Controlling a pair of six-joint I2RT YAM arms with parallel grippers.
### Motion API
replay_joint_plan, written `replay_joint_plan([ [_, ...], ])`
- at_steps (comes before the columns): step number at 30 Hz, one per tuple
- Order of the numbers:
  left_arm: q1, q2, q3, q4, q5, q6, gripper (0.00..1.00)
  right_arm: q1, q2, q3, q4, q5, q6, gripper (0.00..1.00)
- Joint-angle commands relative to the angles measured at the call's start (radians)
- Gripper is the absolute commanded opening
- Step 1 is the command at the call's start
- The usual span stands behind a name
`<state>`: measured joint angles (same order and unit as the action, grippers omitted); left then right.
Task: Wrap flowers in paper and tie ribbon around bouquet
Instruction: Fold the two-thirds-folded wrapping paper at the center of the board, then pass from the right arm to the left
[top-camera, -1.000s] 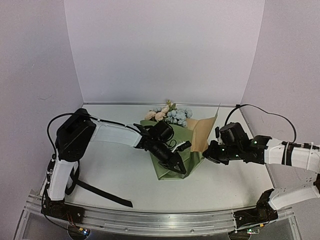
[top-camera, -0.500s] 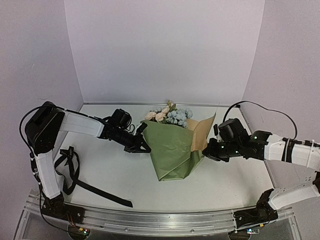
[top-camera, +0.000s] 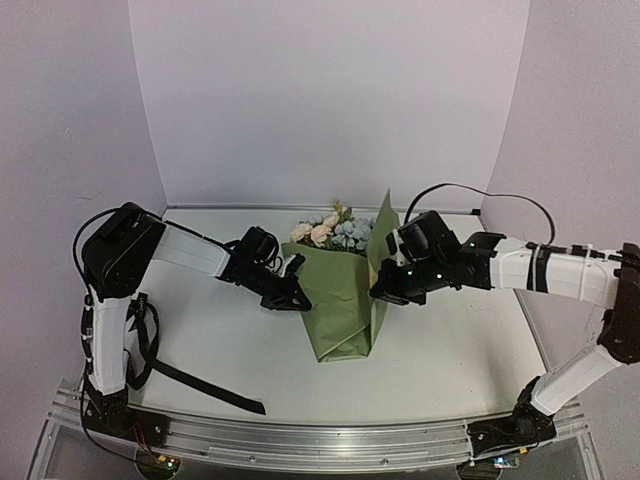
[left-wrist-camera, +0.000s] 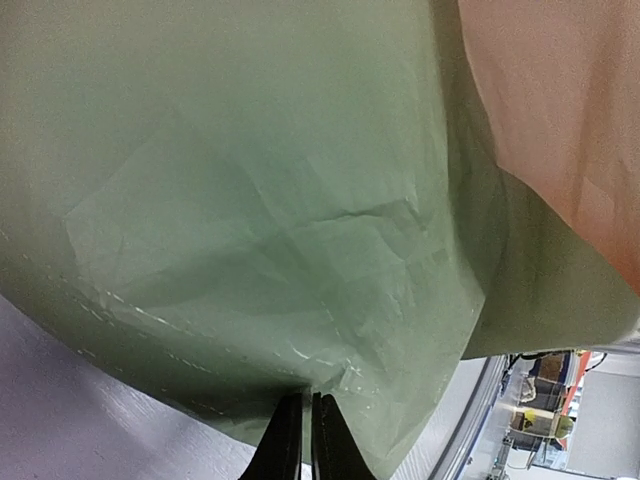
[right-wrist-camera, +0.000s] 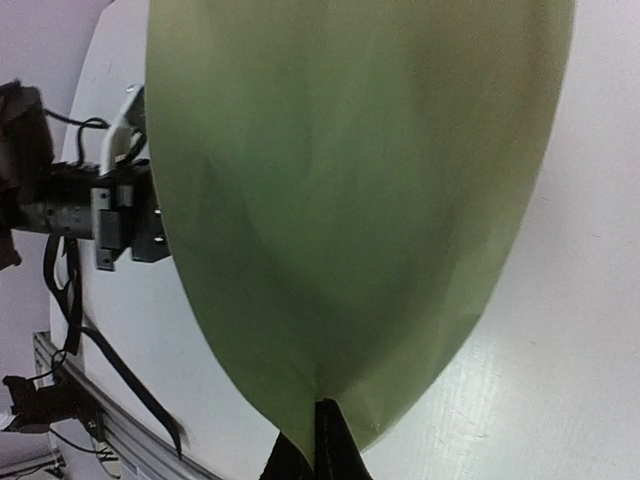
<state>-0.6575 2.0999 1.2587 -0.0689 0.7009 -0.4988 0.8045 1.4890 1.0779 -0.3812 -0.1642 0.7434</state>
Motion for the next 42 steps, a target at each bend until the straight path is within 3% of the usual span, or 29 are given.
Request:
replay_joint_plan([
  [1,0.001,0.031,0.050,0.015,0.008,0.005,0.07,0.021,0.140,0.131,0.016,-0.160,-0.038,0.00],
  [8,0.002,0.020,0.055,0.022,0.032,-0.006,0.08,0.022,0.322,0.209,0.038,-0.259,-0.050,0.00],
  [17,0.021,-0.088,-0.017,0.081,0.026,-0.086,0.11,0.021,0.433,0.241,0.045,-0.263,-0.055,0.00],
  [22,0.062,-0.202,-0.134,0.205,0.010,-0.182,0.25,0.024,0.456,0.250,0.045,-0.265,-0.056,0.00],
  [25,0.070,-0.236,-0.157,0.255,0.005,-0.218,0.41,0.028,0.464,0.260,0.045,-0.259,-0.059,0.00],
  [31,0.076,-0.210,-0.083,0.219,-0.023,-0.215,0.67,0.034,0.475,0.276,0.035,-0.252,-0.070,0.00],
  [37,0.075,-0.122,0.022,0.121,-0.070,-0.145,0.70,0.043,0.480,0.291,-0.001,-0.230,-0.097,0.00],
  [42,0.076,-0.075,0.069,0.091,-0.067,-0.100,0.64,0.049,0.491,0.298,-0.028,-0.227,-0.129,0.00],
])
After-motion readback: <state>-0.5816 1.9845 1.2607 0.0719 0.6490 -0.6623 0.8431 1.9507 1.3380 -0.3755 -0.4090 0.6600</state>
